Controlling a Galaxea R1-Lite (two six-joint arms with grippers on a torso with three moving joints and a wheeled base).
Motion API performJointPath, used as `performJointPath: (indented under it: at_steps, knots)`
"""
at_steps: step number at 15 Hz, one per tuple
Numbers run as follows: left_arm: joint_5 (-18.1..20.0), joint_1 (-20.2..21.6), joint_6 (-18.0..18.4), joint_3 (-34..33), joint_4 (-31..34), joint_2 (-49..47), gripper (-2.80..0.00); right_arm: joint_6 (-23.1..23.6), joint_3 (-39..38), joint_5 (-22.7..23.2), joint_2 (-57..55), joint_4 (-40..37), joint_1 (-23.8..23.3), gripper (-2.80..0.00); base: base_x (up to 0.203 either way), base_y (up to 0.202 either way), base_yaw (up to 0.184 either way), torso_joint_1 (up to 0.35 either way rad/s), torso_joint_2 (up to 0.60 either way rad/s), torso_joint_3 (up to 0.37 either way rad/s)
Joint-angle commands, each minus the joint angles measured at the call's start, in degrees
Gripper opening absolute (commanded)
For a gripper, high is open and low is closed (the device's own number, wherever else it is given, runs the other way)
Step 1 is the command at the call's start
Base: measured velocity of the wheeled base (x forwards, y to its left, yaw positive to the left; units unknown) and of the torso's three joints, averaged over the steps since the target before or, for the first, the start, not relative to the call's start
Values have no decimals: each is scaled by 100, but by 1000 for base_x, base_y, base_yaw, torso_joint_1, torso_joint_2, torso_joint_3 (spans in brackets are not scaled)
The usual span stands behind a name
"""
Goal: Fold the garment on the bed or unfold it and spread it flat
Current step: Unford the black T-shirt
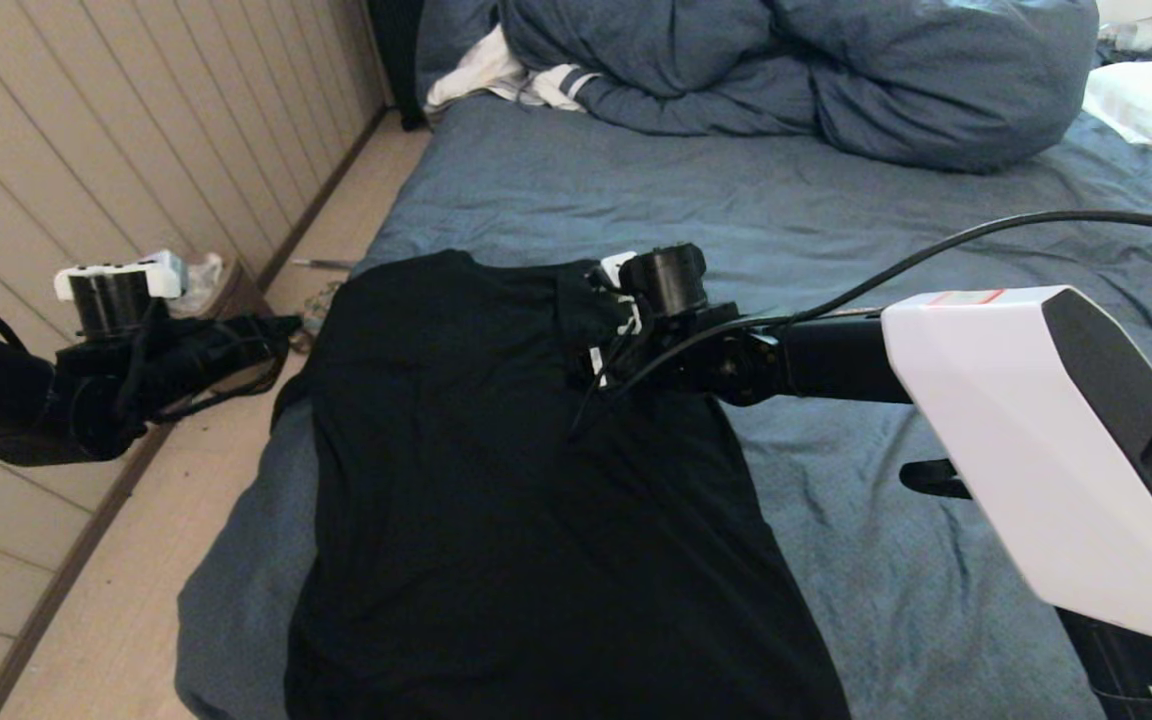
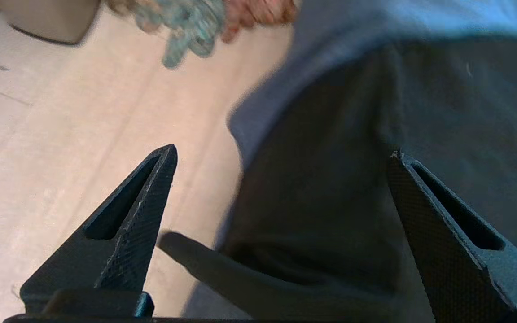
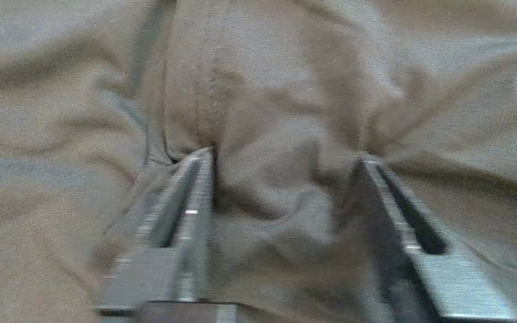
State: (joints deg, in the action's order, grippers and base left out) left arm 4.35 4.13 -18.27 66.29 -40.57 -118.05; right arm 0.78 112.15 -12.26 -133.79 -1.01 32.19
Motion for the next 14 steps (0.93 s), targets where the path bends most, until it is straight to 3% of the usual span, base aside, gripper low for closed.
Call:
performJointPath:
  at_steps: [1,8,12,14]
  knots:
    - [4,-61,-7,-103,-58,-42,0,-5,-2,-8,82,-10,21,-280,0,0,0,0,0,0]
    - [-5,-96,-1,-181,-196,-60,0,-17,-62,-22,630,-43,-93,-280,0,0,0,0,0,0]
    - [-5,-97,-1,-189,-197,-62,0,-43,-137,-74,775,-31,-452,-280,0,0,0,0,0,0]
    - [-5,-102,8,-204,-197,-69,0,-69,-198,-82,790,-9,-891,-280,0,0,0,0,0,0]
